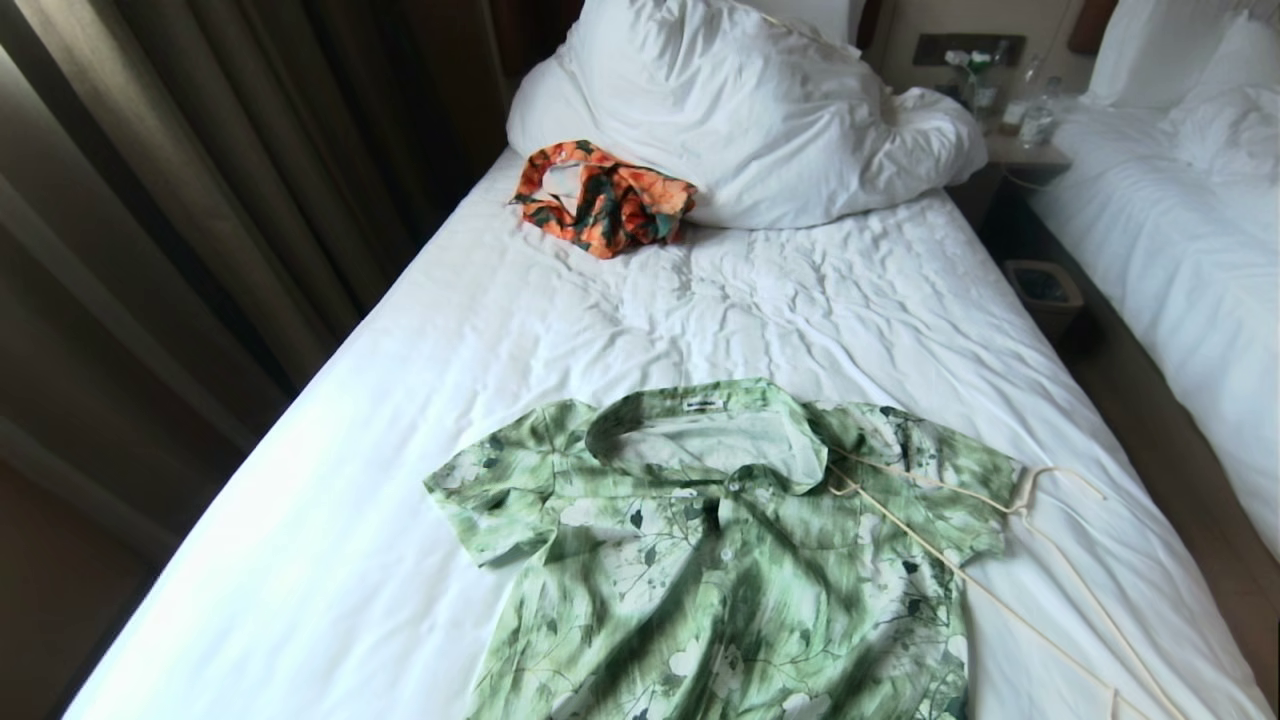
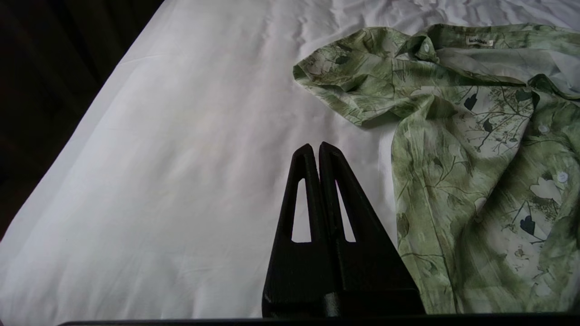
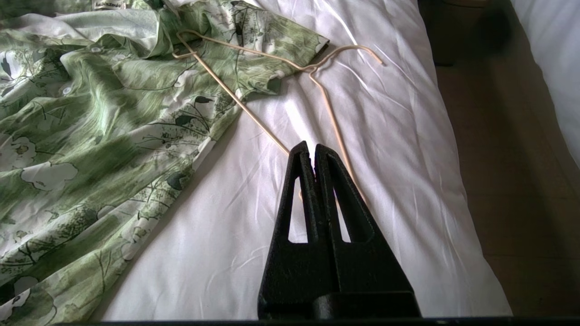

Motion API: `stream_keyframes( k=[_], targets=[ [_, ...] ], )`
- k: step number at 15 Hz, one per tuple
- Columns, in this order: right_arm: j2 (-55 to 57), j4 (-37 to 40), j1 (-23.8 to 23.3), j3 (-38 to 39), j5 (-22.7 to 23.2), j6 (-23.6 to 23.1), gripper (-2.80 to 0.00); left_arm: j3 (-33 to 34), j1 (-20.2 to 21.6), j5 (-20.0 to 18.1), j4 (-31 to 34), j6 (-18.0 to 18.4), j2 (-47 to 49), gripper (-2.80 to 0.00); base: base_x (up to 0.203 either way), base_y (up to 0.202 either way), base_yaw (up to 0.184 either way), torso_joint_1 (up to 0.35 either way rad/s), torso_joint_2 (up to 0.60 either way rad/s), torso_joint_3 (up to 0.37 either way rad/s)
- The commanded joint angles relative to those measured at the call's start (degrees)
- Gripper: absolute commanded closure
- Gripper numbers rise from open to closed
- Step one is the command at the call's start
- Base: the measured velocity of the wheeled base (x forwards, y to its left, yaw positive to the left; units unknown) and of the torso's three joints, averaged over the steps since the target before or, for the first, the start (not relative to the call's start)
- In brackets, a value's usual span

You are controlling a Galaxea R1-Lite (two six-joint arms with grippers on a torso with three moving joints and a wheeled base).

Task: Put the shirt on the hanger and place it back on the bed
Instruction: Lift the shirt and hanger

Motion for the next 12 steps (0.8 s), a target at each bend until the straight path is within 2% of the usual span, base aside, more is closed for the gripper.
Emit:
stream_keyframes(
  k=[1, 6, 8, 12],
  targets=[
    [-0.1, 0.0, 0.0, 0.1, 0.0, 0.0, 0.0, 0.1, 0.0, 0.1, 0.0, -0.1, 0.0, 0.0, 0.0, 0.0, 0.0, 0.0, 0.0, 0.0],
    [-0.1, 0.7, 0.0, -0.6, -0.3, -0.4, 0.0, 0.1, 0.0, 0.1, 0.0, -0.1, 0.0, 0.0, 0.0, 0.0, 0.0, 0.0, 0.0, 0.0],
    [0.1, 1.6, -0.1, -3.0, 0.3, -4.8, 0.0, 0.1, 0.0, 0.1, 0.0, -0.1, 0.0, 0.0, 0.0, 0.0, 0.0, 0.0, 0.0, 0.0],
    [7.1, 7.0, -0.1, -8.7, 6.7, -6.1, 0.0, 0.1, 0.0, 0.1, 0.0, -0.1, 0.0, 0.0, 0.0, 0.0, 0.0, 0.0, 0.0, 0.0]
  ],
)
